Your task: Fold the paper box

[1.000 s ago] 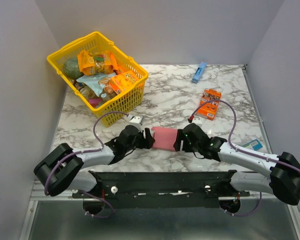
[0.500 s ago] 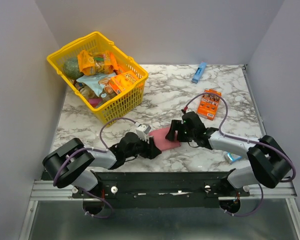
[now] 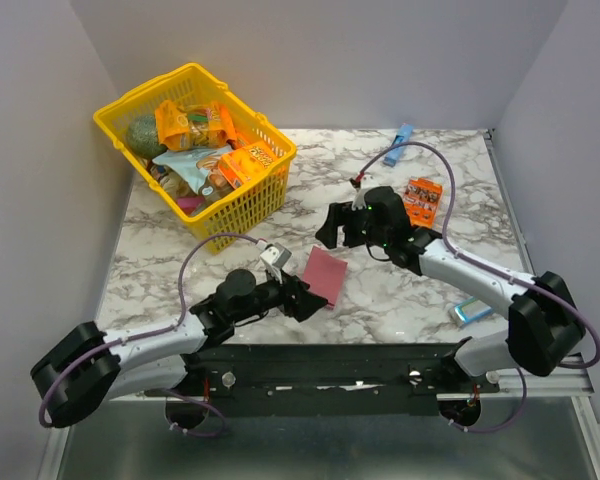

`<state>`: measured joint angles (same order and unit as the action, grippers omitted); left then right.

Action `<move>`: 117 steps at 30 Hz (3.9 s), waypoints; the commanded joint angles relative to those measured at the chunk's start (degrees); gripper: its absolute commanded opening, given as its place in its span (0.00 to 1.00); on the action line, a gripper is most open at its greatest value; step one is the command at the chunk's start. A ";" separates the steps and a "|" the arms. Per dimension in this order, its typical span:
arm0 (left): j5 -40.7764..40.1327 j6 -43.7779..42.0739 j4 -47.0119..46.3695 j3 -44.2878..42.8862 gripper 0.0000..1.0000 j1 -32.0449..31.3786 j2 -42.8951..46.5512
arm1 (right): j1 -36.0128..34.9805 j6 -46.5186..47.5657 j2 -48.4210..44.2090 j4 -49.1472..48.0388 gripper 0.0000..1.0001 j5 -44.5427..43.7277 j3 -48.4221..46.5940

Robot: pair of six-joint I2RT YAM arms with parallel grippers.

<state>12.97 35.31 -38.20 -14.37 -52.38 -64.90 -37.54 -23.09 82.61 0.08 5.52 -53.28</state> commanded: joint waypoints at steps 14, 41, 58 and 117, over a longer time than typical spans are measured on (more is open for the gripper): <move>-3.57 1.69 10.60 -5.13 0.91 12.21 0.34 | -0.17 -20.22 -10.89 -3.06 0.87 6.78 23.83; 5.05 5.64 -8.21 -0.67 0.57 10.28 -20.97 | 0.97 -12.51 8.96 -7.46 0.63 6.16 9.16; -9.01 -2.35 29.22 -2.50 0.86 13.35 12.51 | 1.50 -0.82 8.44 2.47 0.81 15.22 4.67; 41.34 -9.12 43.75 -20.96 0.89 25.93 15.60 | 1.50 15.53 -7.55 17.59 0.25 60.84 -1.92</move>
<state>47.59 26.04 7.73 -36.36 -26.59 -48.34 -36.25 -8.78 74.61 16.43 63.88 -53.08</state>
